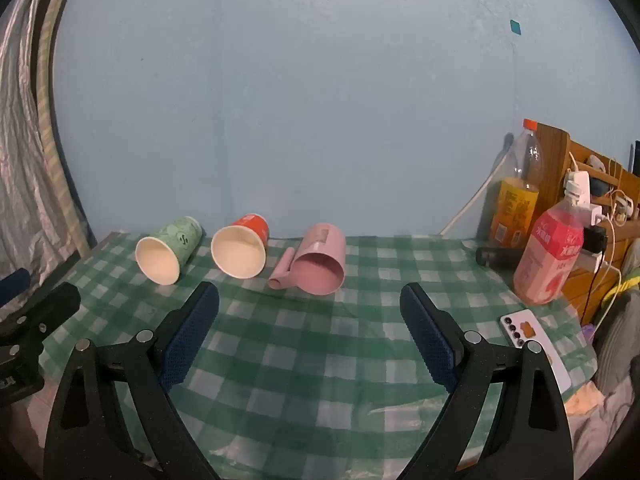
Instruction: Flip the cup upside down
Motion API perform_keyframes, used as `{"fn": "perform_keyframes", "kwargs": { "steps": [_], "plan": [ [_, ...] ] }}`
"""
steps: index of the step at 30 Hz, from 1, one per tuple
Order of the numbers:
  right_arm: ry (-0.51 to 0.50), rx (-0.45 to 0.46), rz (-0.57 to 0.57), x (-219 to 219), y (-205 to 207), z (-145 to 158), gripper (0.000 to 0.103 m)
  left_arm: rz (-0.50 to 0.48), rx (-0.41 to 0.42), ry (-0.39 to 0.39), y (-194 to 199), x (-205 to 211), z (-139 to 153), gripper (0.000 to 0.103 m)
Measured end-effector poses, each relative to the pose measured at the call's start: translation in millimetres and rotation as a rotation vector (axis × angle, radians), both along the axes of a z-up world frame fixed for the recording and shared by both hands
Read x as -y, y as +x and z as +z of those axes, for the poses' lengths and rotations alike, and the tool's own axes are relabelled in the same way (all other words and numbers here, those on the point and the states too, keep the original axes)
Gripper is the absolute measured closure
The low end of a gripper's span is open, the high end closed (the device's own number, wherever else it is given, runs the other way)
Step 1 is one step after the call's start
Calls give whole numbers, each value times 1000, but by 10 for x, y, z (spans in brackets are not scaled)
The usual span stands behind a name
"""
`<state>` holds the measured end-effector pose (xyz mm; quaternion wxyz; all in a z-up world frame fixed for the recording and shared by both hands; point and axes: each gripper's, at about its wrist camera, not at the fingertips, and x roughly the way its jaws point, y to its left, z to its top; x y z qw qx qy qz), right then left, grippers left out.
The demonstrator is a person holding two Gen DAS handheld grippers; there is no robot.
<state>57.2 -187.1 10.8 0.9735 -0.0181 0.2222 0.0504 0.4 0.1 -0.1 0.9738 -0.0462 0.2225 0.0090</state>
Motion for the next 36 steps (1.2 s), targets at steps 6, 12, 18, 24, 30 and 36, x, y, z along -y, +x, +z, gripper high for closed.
{"fn": "perform_keyframes", "kwargs": {
  "steps": [6, 12, 18, 24, 30, 36],
  "plan": [
    [-6, 0, -4, -12, 1, -12, 12, 9, 14, 6, -5, -7, 4, 0],
    [3, -16, 5, -39, -12, -22, 12, 3, 20, 0, -12, -58, -29, 0],
    [0, -15, 5, -38, -2, -30, 12, 7, 47, 8, -32, -17, 25, 0],
    [-2, -18, 6, -56, 11, -30, 12, 2, 46, 17, -35, 0, 10, 0],
    [-3, -20, 5, -46, 18, -36, 12, 2, 46, 16, -45, 8, -7, 0],
    [-3, -19, 9, -75, 2, -37, 12, 1, 44, 16, -46, 13, -10, 0]
  ]
}}
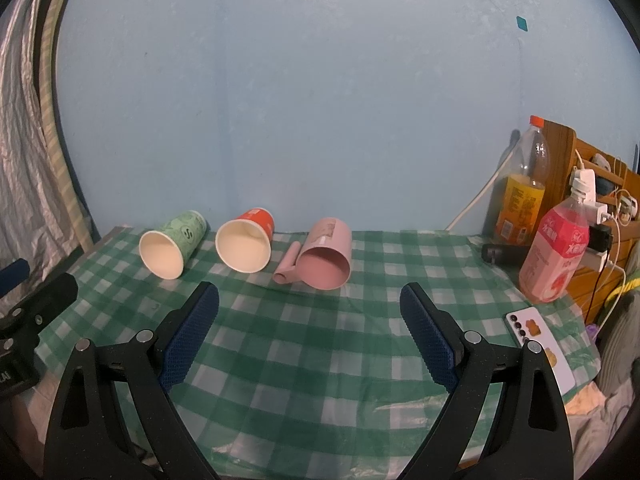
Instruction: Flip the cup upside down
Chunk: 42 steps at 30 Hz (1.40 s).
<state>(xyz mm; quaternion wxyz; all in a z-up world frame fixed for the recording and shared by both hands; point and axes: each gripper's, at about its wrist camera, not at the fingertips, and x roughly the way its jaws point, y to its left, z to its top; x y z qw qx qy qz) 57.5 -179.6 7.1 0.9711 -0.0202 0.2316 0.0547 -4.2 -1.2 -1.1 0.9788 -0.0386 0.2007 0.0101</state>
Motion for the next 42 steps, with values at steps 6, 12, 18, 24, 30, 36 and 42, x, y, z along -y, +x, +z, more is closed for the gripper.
{"fn": "perform_keyframes", "kwargs": {
  "steps": [6, 12, 18, 24, 30, 36, 42],
  "plan": [
    [1, -2, -2, 1, 6, 1, 12, -1, -2, -2, -6, 7, -18, 0],
    [0, -2, 0, 7, 8, 5, 12, -2, -4, -2, -12, 10, -34, 0],
    [-2, -5, 1, -14, -1, 1, 12, -2, -6, -3, -8, 3, -28, 0],
    [-2, -6, 2, -5, 6, 3, 12, -2, -7, -2, -10, 7, -37, 0],
    [-2, -12, 6, -13, 8, -11, 12, -2, -8, -2, -8, 8, -35, 0],
    [-2, -14, 6, -20, 16, -11, 12, -3, -13, -2, -23, 14, -60, 0],
    [-1, -15, 6, -22, 20, -9, 12, -3, -15, -4, -43, 26, -82, 0]
  ]
}}
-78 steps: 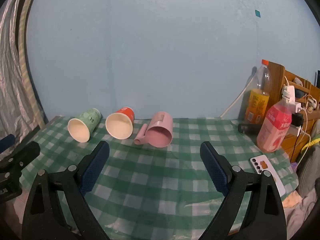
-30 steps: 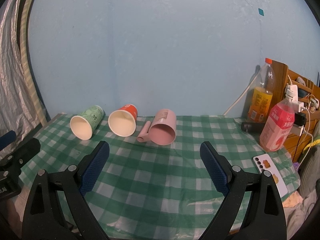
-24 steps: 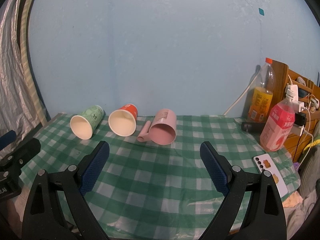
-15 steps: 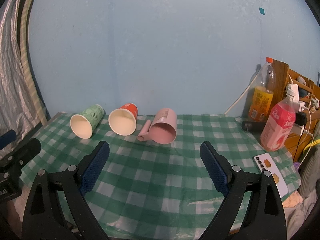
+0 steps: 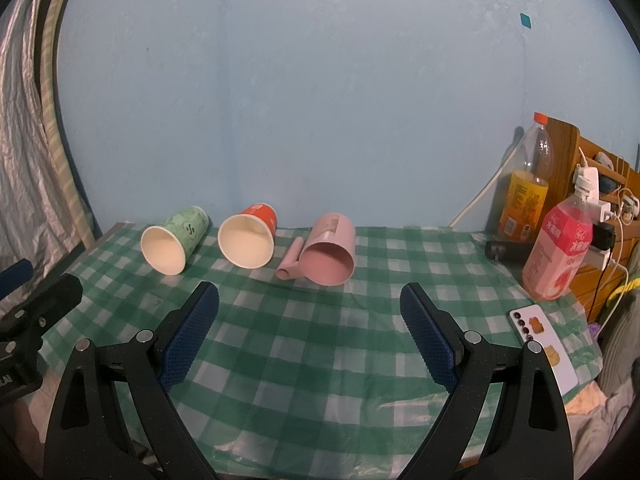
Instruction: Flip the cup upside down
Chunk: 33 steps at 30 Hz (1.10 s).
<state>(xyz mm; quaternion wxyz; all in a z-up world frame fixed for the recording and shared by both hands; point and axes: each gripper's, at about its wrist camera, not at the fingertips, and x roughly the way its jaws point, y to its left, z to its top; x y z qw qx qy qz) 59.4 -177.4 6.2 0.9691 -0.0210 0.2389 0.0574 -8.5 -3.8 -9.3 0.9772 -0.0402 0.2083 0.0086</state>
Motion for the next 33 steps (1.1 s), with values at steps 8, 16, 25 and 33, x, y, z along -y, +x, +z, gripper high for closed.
{"fn": "perform_keyframes", "kwargs": {
  "steps": [8, 16, 25, 33],
  "plan": [
    [0, -4, 0, -8, 12, -25, 12, 2, -4, -3, 1, 12, -3, 0],
    [3, -18, 2, -9, 18, -85, 12, 47, -9, 13, 28, 69, 4, 0],
    [32, -65, 24, 60, 218, -95, 12, -28, -105, -4, 364, 12, 100, 0],
    [45, -98, 66, 80, 480, 20, 12, -70, -226, 26, 897, 14, 202, 0]
  ]
}}
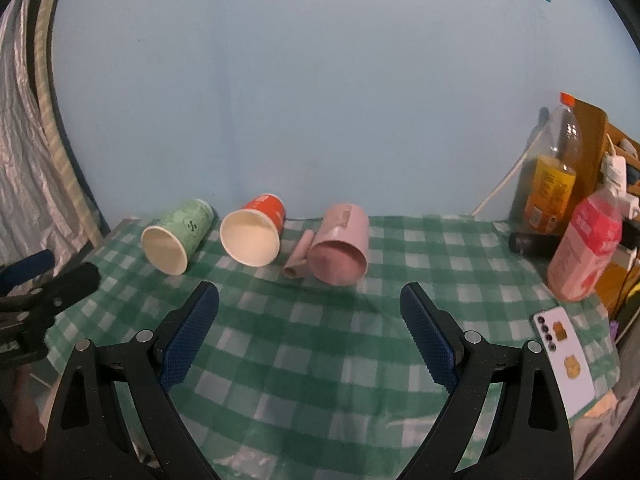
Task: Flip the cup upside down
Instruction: 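Move the right tool toward the orange cup and close around its body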
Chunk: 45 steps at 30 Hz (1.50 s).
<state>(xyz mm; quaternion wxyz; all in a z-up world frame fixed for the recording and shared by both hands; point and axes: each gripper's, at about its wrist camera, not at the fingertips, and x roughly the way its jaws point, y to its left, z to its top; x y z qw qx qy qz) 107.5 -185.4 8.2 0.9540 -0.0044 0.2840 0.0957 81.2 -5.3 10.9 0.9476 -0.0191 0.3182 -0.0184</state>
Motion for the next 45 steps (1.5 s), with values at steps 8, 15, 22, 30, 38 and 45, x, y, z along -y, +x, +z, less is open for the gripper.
{"fn": "perform_keyframes", "kwargs": {
  "steps": [8, 15, 22, 30, 38, 45],
  "plan": [
    [26, -47, 33, 58, 399, 223, 12, -56, -151, -11, 624, 72, 47, 0],
    [59, -169, 58, 64, 972, 323, 12, -71, -268, -52, 1209, 126, 59, 0],
    [99, -323, 28, 140, 1595, 279, 12, -47, -434, -91, 1898, 169, -171, 0],
    [202, -467, 22, 215, 2082, 126, 12, -20, -525, -153, 2372, 247, -378, 0],
    [250, -473, -28, 353, 2221, 39, 12, 1, -631, -111, 2795, 396, -665, 0],
    [202, -476, -32, 361, 2225, -92, 12, -1, -685, -103, 2922, 394, -772, 1]
  ]
}}
